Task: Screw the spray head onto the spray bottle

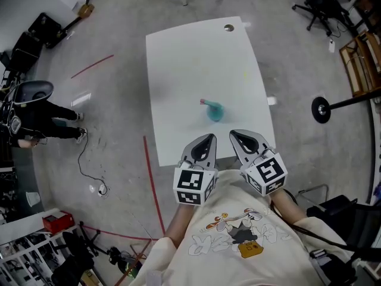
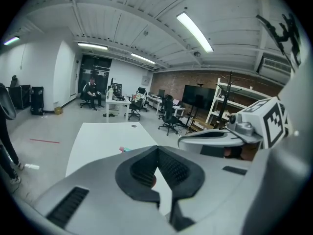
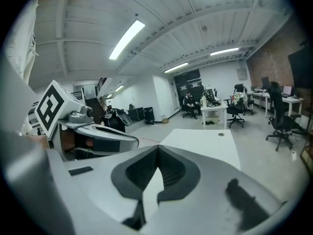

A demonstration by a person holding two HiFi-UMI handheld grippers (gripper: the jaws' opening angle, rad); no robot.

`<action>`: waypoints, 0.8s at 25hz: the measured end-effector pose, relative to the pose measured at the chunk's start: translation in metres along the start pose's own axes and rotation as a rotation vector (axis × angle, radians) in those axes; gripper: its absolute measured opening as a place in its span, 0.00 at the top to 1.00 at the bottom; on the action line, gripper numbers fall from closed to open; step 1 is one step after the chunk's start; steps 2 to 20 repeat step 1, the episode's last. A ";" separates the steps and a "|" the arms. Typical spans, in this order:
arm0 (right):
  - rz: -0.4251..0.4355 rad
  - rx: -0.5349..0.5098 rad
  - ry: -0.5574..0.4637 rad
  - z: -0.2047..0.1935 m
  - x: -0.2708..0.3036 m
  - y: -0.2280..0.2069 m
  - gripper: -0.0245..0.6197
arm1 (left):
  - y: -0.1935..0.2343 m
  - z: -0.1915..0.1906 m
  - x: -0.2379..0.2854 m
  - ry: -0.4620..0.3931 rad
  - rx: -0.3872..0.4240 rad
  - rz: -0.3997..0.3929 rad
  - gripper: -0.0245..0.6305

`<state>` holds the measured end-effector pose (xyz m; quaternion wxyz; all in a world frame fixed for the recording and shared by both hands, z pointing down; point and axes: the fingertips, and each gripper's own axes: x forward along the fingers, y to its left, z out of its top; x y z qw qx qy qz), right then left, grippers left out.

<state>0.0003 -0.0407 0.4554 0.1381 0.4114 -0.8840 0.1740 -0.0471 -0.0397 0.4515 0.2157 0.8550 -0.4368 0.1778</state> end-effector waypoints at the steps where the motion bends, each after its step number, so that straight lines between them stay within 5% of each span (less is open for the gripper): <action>1: 0.000 0.004 0.008 -0.002 -0.001 -0.002 0.95 | -0.002 -0.001 0.001 0.002 -0.001 -0.002 0.95; 20: 0.000 0.004 0.008 -0.002 -0.001 -0.002 0.95 | -0.002 -0.001 0.001 0.002 -0.001 -0.002 0.95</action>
